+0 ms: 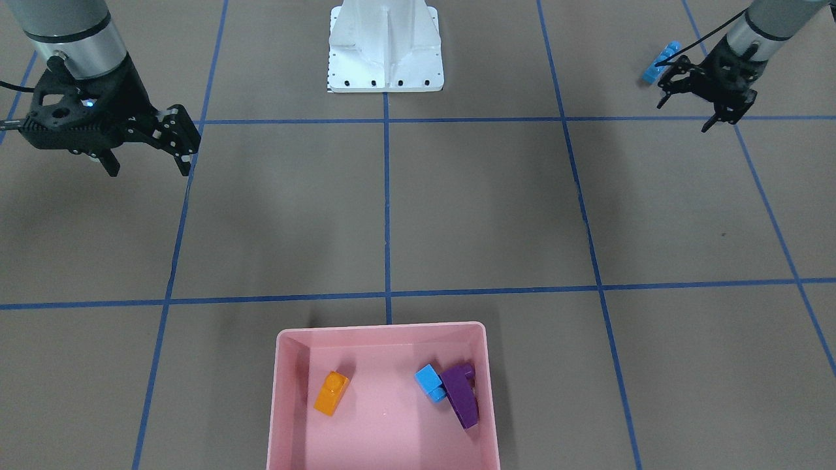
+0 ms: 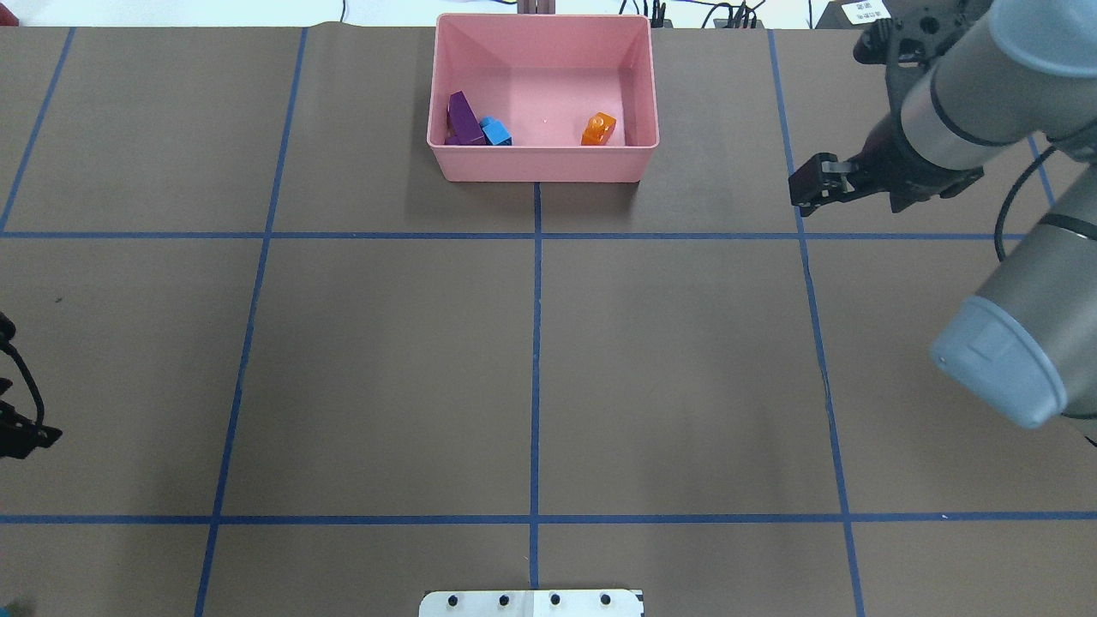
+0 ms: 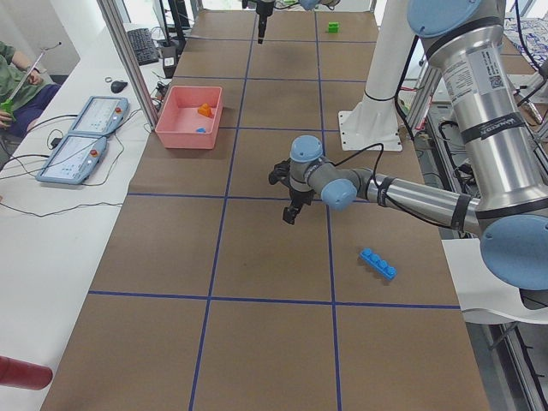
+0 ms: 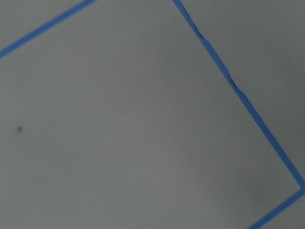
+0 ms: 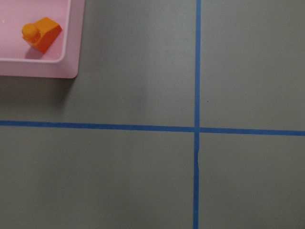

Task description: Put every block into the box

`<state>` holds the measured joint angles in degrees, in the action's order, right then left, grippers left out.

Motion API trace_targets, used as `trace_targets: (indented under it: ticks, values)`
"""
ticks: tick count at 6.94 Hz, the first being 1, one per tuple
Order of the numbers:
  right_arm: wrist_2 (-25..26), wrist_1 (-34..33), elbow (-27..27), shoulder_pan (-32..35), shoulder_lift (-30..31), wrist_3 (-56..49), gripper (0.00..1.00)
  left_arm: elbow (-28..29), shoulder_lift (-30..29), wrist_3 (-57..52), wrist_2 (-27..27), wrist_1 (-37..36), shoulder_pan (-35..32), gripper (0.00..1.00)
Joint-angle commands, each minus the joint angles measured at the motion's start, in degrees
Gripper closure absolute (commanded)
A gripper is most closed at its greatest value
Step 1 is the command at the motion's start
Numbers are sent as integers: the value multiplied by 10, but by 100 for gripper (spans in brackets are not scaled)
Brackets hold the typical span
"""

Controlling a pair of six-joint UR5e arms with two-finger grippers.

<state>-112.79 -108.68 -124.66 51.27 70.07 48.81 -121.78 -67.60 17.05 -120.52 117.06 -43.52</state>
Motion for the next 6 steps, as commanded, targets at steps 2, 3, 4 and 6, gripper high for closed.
trace_targets:
  ticks: [2, 3, 4, 6]
  values:
    - [-21, 147, -64, 1, 193, -13, 0, -58, 122, 7, 81, 1, 180, 0]
    - [-22, 212, -64, 1, 251, -13, 0, -55, 138, 7, 81, 0, 197, 0]
    - [-23, 272, -61, 1, 303, -14, 0, -44, 141, 11, 81, 0, 207, 0]
    - [-35, 346, -58, 1, 368, -14, 0, -21, 141, 26, 81, 1, 236, 0]
